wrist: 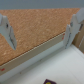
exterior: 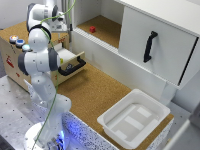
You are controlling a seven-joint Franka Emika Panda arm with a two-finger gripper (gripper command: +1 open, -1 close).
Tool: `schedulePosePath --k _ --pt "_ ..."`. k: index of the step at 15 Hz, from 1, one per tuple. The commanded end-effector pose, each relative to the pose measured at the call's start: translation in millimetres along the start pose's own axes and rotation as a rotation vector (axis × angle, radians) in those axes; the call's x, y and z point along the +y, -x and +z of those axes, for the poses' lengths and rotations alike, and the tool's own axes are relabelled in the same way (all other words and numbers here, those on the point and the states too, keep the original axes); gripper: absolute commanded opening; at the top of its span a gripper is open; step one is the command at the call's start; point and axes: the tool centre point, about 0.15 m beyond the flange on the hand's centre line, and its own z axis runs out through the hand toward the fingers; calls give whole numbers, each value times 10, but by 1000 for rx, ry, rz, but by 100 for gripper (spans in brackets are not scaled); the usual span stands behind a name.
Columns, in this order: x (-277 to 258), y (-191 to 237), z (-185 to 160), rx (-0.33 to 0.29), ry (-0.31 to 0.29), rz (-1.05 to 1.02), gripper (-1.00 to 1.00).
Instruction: Switch off the blue light
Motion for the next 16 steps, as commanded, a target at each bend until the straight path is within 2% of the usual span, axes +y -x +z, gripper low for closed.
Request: schedulePosePath --k 1,4,6,7,10,13,14,15,16 --pt "-581 -47 -25 -127 81 54 100" --pt "-841 -140 -72 -117 64 147 100" --pt "-1045 -233 -100 -144 74 181 100" --pt "-1164 -264 -157 -117 58 207 100" --pt "-1529 -396 -236 -128 94 223 100" --pt "-1849 -568 -249 -132 73 205 100" --pt "-1926 -635 -257 -118 77 196 -100" --pt "-1981 -680 -272 -106 79 192 -100" --pt "-2064 -744 -263 -119 94 177 -100"
